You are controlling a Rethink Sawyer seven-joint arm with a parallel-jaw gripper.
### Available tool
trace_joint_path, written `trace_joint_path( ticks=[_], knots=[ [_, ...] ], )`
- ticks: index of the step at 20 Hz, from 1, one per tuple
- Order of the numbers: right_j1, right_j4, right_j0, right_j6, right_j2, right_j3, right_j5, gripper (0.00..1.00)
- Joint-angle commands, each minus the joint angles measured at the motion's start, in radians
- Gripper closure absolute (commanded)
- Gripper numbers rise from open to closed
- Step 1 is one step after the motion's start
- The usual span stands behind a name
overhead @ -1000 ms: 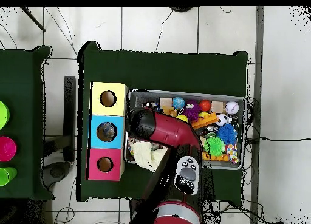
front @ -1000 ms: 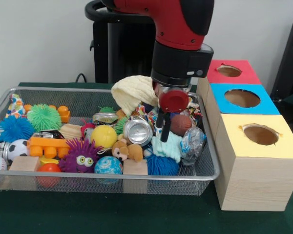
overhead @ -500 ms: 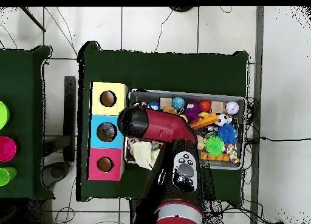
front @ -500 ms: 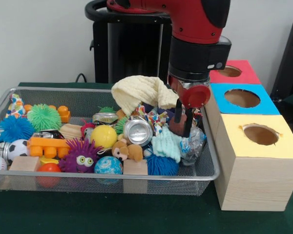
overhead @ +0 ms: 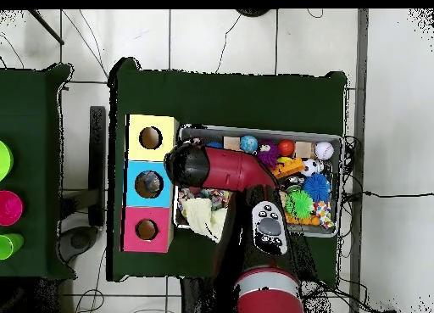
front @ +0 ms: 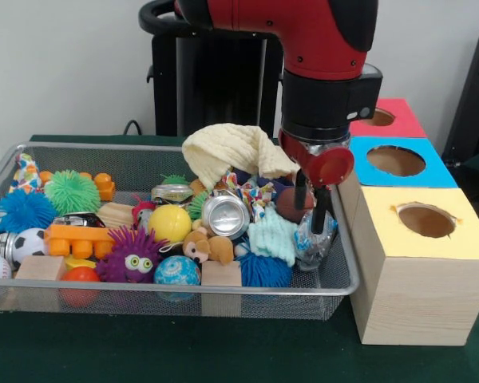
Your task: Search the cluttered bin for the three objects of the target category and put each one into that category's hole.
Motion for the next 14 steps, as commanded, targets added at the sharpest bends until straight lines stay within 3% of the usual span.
trace_joint_path(
  ticks=[1,14],
  knots=[
    [0.064,-0.111,-0.036,-0.231,0.144,-0.04,0.042,0.0],
    [0.124,-0.194,-0.068,-0.212,0.215,-0.038,0.014,0.0]
  ],
)
